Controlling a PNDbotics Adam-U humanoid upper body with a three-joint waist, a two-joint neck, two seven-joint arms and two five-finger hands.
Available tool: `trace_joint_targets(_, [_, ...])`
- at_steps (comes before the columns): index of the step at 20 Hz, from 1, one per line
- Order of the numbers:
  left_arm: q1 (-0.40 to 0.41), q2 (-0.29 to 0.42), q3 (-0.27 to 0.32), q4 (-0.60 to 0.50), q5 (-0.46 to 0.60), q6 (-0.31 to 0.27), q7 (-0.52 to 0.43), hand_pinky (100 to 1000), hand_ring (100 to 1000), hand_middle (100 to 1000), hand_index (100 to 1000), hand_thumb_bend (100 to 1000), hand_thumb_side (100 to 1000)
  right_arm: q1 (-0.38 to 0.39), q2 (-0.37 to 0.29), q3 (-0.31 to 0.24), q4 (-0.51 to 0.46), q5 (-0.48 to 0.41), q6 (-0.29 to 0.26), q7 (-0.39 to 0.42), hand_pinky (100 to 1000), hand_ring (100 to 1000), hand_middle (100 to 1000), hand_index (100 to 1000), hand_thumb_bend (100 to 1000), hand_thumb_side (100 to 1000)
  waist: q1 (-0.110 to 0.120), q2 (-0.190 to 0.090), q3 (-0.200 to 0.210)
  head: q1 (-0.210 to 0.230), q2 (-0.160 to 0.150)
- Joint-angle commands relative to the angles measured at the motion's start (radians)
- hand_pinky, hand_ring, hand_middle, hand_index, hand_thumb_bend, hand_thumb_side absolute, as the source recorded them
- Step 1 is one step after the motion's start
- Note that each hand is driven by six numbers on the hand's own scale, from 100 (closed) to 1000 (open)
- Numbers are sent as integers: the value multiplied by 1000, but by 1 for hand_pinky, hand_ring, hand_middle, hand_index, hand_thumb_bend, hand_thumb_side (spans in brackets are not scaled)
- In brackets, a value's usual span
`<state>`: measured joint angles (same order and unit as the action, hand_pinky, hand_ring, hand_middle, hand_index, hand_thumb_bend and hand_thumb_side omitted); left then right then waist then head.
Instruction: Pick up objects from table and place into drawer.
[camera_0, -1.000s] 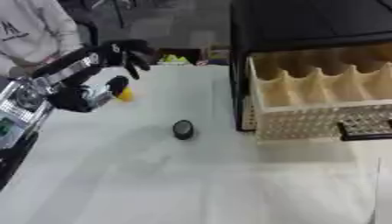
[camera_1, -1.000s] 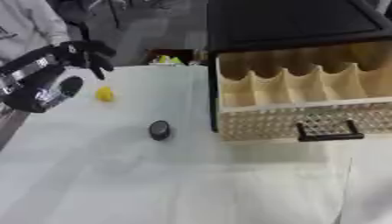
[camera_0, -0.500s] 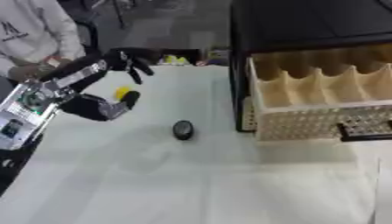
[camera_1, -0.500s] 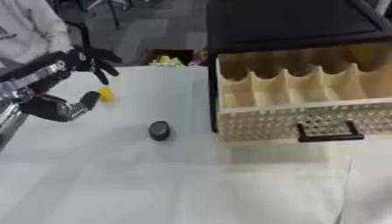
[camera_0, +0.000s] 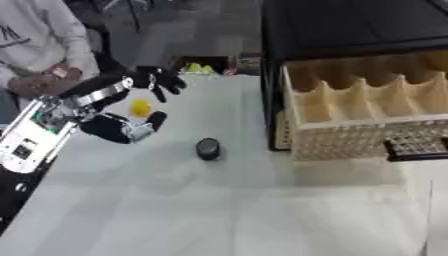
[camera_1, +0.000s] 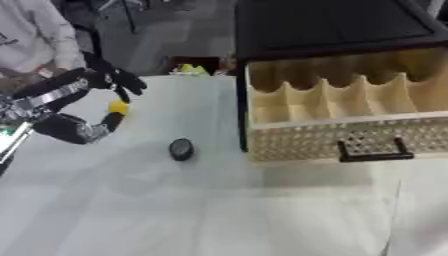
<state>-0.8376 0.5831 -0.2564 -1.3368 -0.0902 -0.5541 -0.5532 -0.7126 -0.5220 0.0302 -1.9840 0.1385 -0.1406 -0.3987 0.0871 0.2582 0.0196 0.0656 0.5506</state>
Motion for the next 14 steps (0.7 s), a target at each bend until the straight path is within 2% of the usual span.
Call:
trace_joint_targets(1, [-27, 9, 9, 13, -28, -353, -354, 654, 778, 768, 842, 100, 347, -13, -10, -13, -16, -8, 1, -6, 259, 497, 490, 727, 920, 851, -2, -14, -2, 5, -17])
trace_joint_targets(3, [-32, 2, 8, 24, -43, -353, -354, 655, 779, 771, 839, 100, 355, -15, -9, -14, -16, -9, 1, -6, 259, 497, 490, 725, 918, 853, -2, -11, -5, 7, -19])
trace_joint_targets(4, [-33, -2, 6, 29, -49, -353, -354, 653, 780, 771, 861, 100, 371, -15, -8, -14, -16, -9, 1, -6, 259, 496, 490, 724, 918, 853, -2, -10, -7, 7, -19])
trace_joint_targets(7, [-35, -10, -2, 32, -56, -353, -354, 639, 775, 781, 1000, 100, 420, -16, -7, -15, -16, -10, 1, -5, 259, 495, 490, 722, 915, 859, 0, -7, -10, 8, -20])
trace_joint_targets(9, [-35, -12, -6, 21, -50, -353, -354, 637, 774, 785, 1000, 100, 451, -16, -5, -16, -16, -12, 2, -4, 258, 495, 489, 721, 913, 863, 1, -5, -11, 6, -20])
trace_joint_targets(14, [-33, -12, -12, -15, -27, -353, -354, 649, 787, 791, 1000, 100, 726, -16, -1, -18, -16, -17, 3, -2, 255, 493, 487, 716, 908, 875, 4, -1, -14, 2, -15])
